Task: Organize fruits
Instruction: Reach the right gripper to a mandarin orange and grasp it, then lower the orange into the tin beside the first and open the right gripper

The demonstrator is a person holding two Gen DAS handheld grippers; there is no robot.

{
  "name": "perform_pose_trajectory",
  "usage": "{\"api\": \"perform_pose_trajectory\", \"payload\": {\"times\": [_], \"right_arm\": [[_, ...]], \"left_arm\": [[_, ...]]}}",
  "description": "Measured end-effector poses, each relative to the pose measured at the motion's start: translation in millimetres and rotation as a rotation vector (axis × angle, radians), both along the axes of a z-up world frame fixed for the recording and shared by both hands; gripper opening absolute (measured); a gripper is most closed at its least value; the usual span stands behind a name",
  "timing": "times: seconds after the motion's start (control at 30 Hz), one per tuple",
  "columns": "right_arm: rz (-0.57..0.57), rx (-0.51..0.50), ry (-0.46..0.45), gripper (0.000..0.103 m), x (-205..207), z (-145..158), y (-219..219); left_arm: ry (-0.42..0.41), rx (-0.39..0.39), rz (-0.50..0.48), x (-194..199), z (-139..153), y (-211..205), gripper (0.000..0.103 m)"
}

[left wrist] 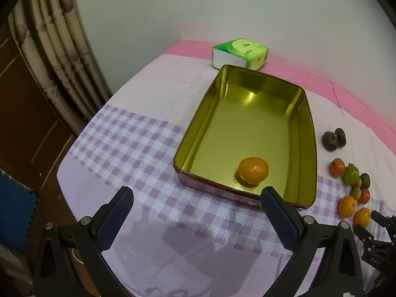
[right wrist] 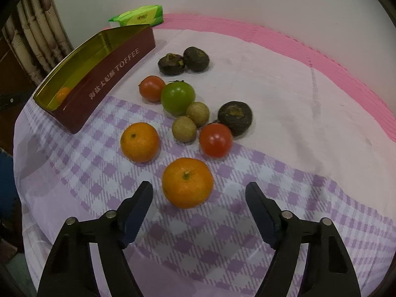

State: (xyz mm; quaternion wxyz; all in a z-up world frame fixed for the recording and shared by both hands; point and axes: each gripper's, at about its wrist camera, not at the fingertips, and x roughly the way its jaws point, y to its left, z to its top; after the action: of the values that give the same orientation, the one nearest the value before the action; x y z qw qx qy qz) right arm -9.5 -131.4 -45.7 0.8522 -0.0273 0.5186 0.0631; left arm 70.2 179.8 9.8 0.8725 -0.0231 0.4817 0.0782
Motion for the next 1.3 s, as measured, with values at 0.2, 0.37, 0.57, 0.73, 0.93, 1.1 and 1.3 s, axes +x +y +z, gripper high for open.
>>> {"api": "perform_pose_trajectory", "payload": {"times": [0.2,0.37,0.57,0.73,0.93,1.1,1.3], "right_arm": [[0.017,-0.007,0.017,0.057,7,-5,10],[0.024,-0.009,0.022,0.043,11,-6,13],[0.028,0.017,0.024,0.042,12,1,11],[0.052,0.024,-0.026,0.042,21,28,18],[0.135,0.050,-0.083,0.042,54,57,59],[0.225,0.064,-0.109,0.042,77,66,110],[0.321,0.049,-0.101,0.042,94,61,163]], "left_arm": [[0.014,-0.009,0.038,-3,2,11,0.102],[0.010,-0.022,0.065,-5,6,21,0.102],[0.011,-0.034,0.113,-10,6,35,0.102],[-0.002,-0.052,0.172,-10,2,47,0.102],[-0.019,-0.027,0.209,-12,0,51,0.102],[-0.026,-0.017,0.272,-11,-2,62,0.102],[-0.023,-0.040,0.333,-12,-5,76,0.102]]}}
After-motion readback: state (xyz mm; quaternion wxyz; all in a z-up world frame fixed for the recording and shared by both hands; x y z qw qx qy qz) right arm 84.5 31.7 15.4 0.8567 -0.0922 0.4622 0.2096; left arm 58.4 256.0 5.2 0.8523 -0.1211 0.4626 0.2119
